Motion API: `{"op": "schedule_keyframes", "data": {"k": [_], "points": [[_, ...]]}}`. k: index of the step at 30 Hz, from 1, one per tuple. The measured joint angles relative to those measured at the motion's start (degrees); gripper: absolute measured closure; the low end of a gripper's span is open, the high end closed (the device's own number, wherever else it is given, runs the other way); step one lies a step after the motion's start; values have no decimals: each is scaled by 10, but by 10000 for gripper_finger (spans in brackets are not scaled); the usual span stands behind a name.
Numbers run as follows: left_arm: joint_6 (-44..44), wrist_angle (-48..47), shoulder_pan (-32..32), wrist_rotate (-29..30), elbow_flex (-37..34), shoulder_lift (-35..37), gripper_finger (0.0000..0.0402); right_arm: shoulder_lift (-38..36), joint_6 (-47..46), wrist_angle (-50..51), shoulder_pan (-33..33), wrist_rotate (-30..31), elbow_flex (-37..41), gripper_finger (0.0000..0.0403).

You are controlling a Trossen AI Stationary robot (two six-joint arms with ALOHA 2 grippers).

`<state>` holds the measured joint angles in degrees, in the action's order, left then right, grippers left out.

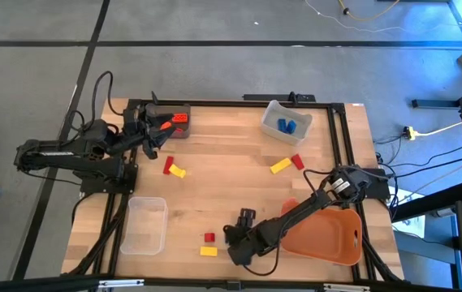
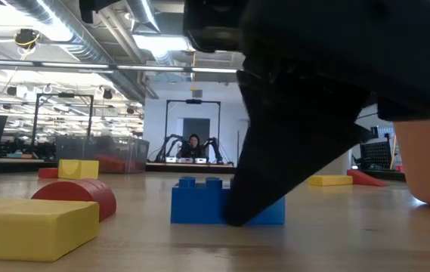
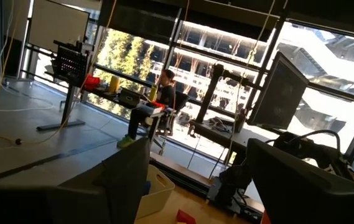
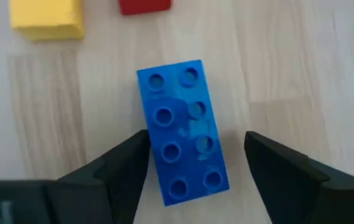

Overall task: Sort & place blocks by color
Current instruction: Put the blue gamepiece into the gray bin

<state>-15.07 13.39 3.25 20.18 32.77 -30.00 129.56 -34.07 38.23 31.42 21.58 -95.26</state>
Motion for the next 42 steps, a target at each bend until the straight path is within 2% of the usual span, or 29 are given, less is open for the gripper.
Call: {"op": "schedule_keyframes", "data": {"k": [4, 9, 13, 17, 19, 22, 26, 30, 36, 42], "points": [[0, 0, 0, 1, 0, 0, 141, 0, 61, -11, -1, -11, 0, 182], [0, 0, 0, 2, 0, 0, 141, -1, 86, -14, -1, -24, 0, 263], [0, 0, 0, 2, 0, 0, 141, -4, 114, 2, -2, -28, 0, 265], [1, 0, 0, 2, 0, 0, 141, -28, 123, 100, -12, -22, 3, 265], [1, 0, 0, 2, 0, 0, 141, -45, 123, 152, -23, 6, 5, 265], [1, 1, 0, 2, 0, 0, 141, -92, 115, 181, -47, 48, 15, 265], [2, 0, 0, 1, 0, 0, 141, -174, 78, 175, -90, 72, 81, 265], [2, 0, 0, -20, 0, 0, 141, -288, 35, 122, -135, 76, 170, 265], [15, -12, 0, -95, 0, -11, 141, -452, -16, -58, -202, 7, 307, 265], [81, -12, 0, -142, 0, -54, 141, -546, -34, -184, -253, -22, 375, 265]]}}
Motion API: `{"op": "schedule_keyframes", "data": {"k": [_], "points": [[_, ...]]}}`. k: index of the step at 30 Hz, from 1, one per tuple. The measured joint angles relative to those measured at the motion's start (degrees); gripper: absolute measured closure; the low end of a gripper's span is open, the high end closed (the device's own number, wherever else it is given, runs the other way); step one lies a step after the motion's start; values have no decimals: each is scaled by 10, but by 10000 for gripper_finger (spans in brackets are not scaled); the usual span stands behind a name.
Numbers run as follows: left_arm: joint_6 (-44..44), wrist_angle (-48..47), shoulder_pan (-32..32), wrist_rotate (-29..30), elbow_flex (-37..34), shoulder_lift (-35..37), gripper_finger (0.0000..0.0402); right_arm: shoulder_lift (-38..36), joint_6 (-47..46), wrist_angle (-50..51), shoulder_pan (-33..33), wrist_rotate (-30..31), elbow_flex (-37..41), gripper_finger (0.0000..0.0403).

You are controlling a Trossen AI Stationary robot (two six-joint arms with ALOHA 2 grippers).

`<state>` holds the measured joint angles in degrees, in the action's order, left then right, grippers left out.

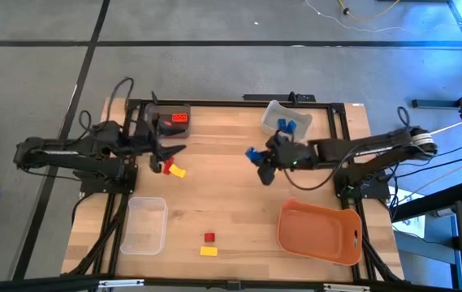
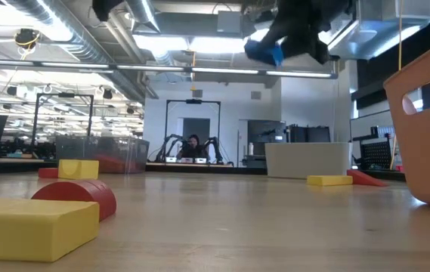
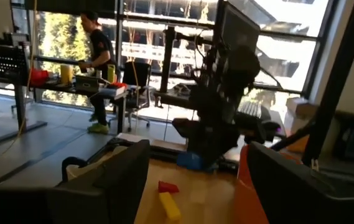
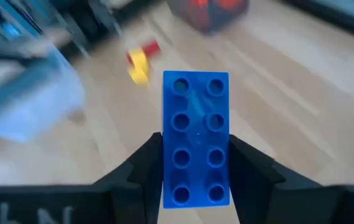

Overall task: Sort & place blocks by color
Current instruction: Put the blue gamepiece into the gray bin

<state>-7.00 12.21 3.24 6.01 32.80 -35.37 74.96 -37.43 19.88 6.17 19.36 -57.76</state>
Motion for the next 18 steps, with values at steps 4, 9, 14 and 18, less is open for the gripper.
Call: {"op": "schedule_keyframes", "data": {"k": [4, 9, 14, 18], "points": [[14, 6, 0, -17, 0, -48, 141, -18, 7, 4, -26, -1, 4, 265], [10, 46, 0, -31, 0, -102, 141, -26, 52, 10, -63, -29, 4, 265], [-29, 131, 0, -25, 0, -147, 141, -30, 130, 9, -102, -78, 4, 265], [-55, 179, 0, -8, 0, -167, 142, -44, 183, 7, -125, -118, 4, 265]]}}
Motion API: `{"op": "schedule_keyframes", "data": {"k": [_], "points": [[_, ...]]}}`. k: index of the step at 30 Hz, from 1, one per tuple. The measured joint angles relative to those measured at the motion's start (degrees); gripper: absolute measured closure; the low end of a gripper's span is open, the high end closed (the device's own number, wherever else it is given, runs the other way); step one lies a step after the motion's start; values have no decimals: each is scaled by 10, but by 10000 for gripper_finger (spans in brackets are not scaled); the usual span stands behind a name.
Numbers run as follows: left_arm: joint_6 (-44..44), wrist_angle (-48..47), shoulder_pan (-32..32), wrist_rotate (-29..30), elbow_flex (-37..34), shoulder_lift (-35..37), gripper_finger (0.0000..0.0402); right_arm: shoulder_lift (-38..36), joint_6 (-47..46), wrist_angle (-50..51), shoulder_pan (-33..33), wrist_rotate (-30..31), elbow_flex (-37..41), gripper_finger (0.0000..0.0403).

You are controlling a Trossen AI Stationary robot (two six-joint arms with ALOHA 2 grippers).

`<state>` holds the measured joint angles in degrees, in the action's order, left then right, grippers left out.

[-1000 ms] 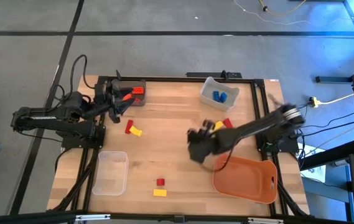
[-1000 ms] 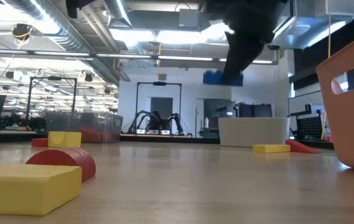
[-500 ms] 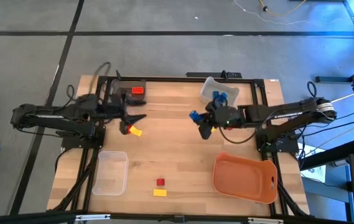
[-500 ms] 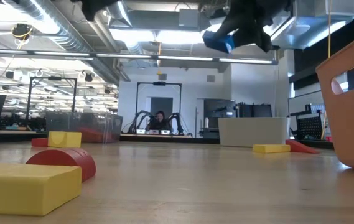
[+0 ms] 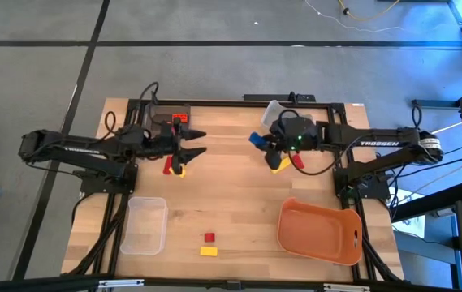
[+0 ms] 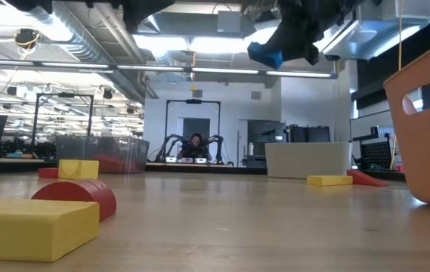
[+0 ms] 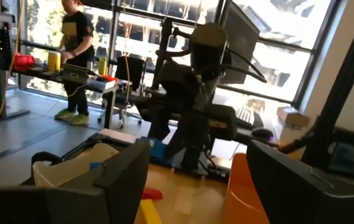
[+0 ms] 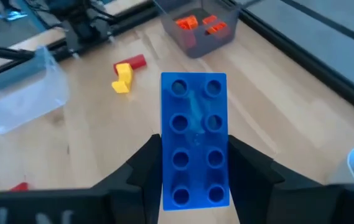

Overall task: Sort & place blocks by color
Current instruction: Put the blue gamepiece into the gray bin

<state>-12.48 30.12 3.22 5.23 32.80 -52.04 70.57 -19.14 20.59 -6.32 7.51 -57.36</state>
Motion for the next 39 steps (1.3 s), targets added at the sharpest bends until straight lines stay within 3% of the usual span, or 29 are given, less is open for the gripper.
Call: {"op": "schedule_keyframes", "data": {"k": [9, 23, 25, 29, 33, 39], "points": [[-9, 14, 0, 10, 0, -8, 142, -42, 53, -36, -7, -72, 0, 265], [-6, 13, 0, 13, 0, -8, 141, -48, 25, -96, 2, -71, 0, 265], [-6, 14, 0, 13, 0, -8, 141, -48, 12, -102, 2, -53, 0, 265], [-6, 14, 0, 13, 0, -8, 141, -47, -9, -106, -4, 43, -6, 265], [-6, 14, 0, 13, 0, -8, 141, -31, -1, -34, -68, 94, -71, 265], [-6, 14, 0, 13, 0, -8, 141, 49, 14, 173, -202, 100, -179, 265]]}}
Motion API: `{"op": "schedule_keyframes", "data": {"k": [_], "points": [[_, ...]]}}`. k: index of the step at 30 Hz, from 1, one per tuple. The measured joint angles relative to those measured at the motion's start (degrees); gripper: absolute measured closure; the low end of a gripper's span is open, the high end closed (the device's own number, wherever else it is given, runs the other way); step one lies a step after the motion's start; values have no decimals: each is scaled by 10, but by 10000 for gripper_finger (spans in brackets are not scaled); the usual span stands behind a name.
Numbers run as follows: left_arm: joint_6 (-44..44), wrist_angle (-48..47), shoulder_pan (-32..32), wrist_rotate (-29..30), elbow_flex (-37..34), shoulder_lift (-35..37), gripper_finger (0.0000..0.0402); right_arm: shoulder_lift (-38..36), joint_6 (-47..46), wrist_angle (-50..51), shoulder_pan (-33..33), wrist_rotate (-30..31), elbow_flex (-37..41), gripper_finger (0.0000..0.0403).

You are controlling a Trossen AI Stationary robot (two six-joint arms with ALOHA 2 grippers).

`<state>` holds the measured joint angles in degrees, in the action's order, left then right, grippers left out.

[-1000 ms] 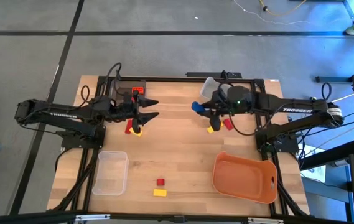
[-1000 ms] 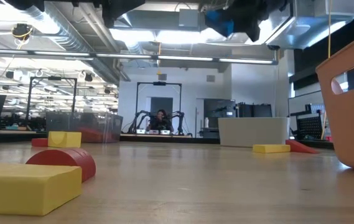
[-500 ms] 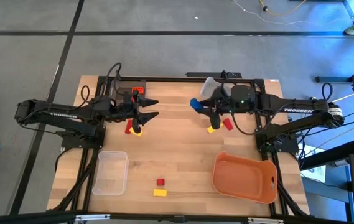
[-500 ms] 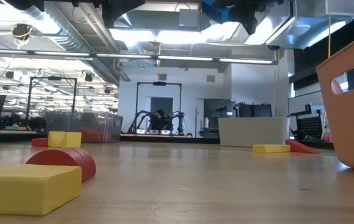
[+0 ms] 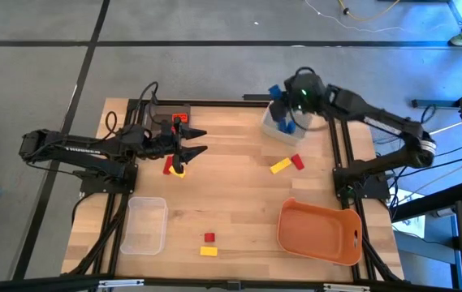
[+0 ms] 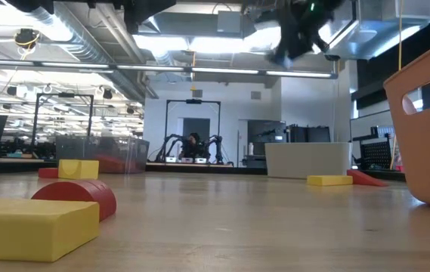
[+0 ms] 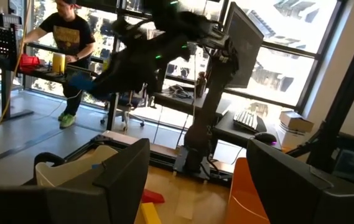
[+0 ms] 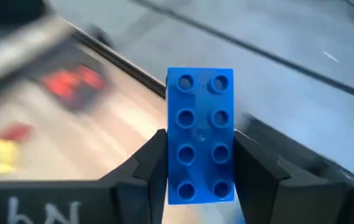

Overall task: Sort & place blocks by color
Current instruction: Put the blue gamepiece into the gray bin

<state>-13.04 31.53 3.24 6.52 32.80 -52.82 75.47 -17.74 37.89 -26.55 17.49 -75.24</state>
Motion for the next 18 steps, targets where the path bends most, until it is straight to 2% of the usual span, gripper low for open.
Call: {"op": "schedule_keyframes", "data": {"k": [2, 6, 12, 18], "points": [[0, 0, 0, 0, 0, 0, 141, 30, 0, 40, -37, -9, -8, 265], [0, 0, 0, 0, 0, 0, 141, 91, -28, 72, -88, -75, 13, 265], [0, 0, 0, 0, 0, 0, 141, 173, -76, 56, -99, -87, 58, 265], [0, 0, 0, 0, 0, 0, 141, 232, -106, 28, -100, -86, 62, 265]]}}
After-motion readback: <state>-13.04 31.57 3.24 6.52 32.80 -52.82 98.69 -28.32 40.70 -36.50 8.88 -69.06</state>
